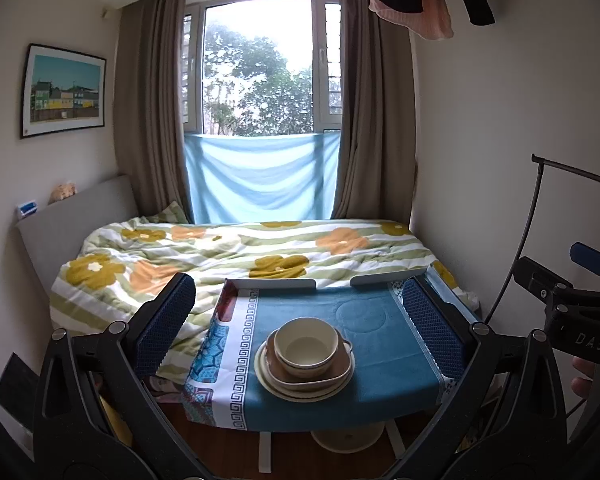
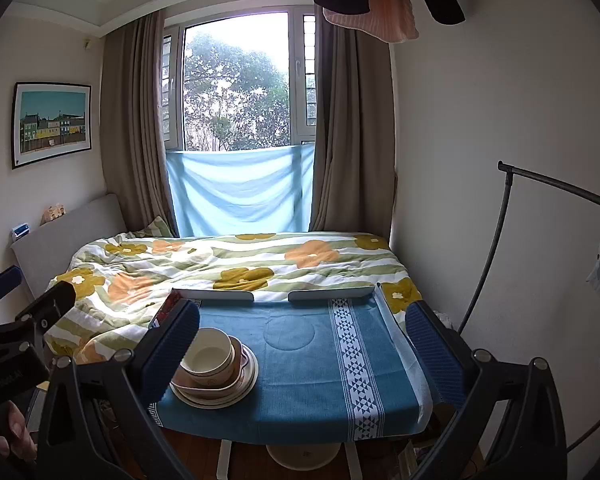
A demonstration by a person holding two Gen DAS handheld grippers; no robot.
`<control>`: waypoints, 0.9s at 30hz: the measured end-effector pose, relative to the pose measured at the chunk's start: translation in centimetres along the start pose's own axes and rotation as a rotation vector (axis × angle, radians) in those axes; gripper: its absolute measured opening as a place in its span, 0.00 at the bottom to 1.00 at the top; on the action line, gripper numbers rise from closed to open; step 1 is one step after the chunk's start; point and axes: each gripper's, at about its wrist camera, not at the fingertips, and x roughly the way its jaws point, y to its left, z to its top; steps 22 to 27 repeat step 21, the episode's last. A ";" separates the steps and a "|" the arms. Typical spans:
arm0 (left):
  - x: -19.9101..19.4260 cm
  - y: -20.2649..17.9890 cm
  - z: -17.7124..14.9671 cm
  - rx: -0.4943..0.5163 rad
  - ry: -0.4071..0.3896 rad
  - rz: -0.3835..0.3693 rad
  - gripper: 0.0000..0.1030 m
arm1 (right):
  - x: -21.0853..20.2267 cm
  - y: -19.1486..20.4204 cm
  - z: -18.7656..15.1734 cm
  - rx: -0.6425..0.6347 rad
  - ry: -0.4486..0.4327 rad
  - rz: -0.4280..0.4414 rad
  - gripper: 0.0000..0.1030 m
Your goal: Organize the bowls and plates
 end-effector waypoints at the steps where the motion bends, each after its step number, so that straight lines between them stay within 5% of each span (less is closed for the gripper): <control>1: 0.0 0.0 0.0 0.001 0.000 0.000 1.00 | 0.0 0.0 0.0 0.001 0.000 0.001 0.99; 27: -0.3 0.5 -0.1 0.009 -0.034 0.043 1.00 | 0.1 0.2 0.2 0.002 0.003 0.009 0.99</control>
